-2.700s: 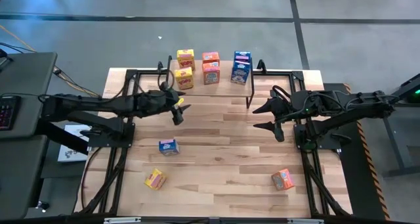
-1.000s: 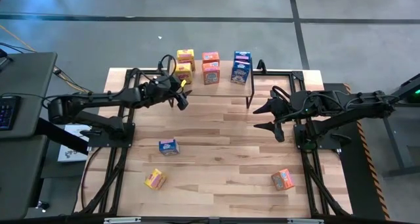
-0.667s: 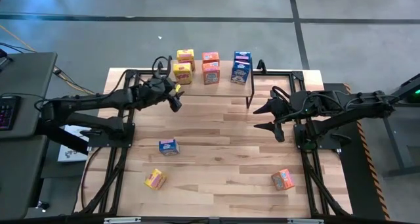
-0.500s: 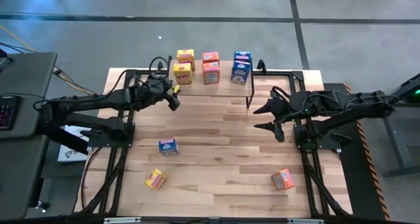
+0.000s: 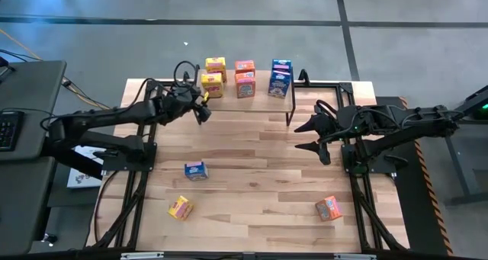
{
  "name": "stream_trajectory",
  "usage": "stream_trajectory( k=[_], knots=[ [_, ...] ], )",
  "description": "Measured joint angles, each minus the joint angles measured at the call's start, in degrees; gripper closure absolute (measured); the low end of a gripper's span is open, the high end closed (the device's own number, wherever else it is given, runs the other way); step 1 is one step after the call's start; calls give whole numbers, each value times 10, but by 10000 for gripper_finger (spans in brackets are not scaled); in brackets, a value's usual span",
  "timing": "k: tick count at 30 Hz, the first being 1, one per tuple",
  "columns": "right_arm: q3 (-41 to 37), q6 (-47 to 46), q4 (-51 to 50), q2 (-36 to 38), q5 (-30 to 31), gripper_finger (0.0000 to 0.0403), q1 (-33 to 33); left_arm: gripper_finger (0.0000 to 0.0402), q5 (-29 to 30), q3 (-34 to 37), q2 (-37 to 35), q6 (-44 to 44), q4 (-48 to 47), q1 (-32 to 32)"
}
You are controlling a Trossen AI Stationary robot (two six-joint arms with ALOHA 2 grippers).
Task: Stack cereal on shelf
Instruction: Put the right yellow cereal box on the shelf aligned with the other yellow cereal box, then put the orange cereal box on the shelf aligned with the other orange cereal boxes
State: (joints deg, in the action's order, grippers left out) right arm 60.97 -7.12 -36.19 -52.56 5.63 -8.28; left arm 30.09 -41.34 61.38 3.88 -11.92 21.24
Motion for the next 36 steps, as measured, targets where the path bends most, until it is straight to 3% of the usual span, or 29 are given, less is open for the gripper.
stream_trajectory(
  k=[17, 36],
  knots=[
    [0, 1, 0, 0, 0, 162, 0, 140, -6, 0, 53, -26, 92, 7],
    [0, -4, 0, 0, 0, 162, 0, 140, 3, 0, 29, -44, 107, 8]
  ],
)
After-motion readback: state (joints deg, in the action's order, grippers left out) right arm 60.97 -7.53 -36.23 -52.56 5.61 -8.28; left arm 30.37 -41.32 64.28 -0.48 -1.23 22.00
